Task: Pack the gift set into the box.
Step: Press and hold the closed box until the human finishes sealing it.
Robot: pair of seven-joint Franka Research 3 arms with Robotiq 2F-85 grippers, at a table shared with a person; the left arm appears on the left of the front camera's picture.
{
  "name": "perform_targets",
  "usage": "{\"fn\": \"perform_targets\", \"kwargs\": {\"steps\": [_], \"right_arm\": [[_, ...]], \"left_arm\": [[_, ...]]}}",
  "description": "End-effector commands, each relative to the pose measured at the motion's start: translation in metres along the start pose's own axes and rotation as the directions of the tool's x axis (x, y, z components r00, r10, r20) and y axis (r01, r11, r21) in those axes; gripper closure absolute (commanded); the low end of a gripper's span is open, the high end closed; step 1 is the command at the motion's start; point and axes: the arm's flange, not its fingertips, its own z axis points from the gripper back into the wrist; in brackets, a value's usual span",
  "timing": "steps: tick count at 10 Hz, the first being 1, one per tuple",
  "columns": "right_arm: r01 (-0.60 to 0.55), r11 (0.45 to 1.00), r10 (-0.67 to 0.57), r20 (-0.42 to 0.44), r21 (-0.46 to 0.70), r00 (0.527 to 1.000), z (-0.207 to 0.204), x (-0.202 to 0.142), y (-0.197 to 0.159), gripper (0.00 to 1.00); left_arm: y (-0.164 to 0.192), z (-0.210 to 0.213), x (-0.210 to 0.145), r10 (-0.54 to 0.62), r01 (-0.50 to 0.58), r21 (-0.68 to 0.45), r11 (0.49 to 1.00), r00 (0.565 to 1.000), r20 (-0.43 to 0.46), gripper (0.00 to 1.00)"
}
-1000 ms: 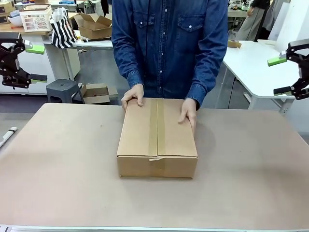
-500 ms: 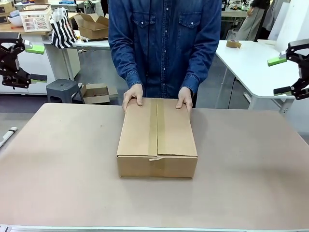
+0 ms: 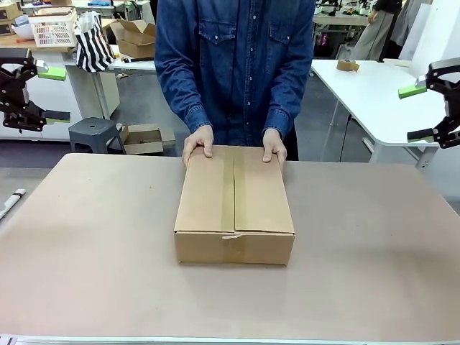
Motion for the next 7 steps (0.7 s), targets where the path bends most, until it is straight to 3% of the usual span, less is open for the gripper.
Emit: {"fn": "perform_targets", "kwargs": {"steps": [1, 7], "right_arm": [[-0.023, 0.999, 0.023, 0.003, 0.029, 1.000, -0.0032, 0.0022, 0.0002, 0.00], [0.000, 1.000, 0.000, 0.000, 0.000, 1.000, 0.0000, 0.0000, 0.0000, 0.00]], "left_arm": [[-0.0012, -0.0013, -0.0015, 0.012, -0.012, -0.015, 1.000, 1.000, 0.010, 0.00], [0.0000, 0.0000, 0.0000, 0.000, 0.000, 0.000, 1.000, 1.000, 0.000, 0.00]]}}
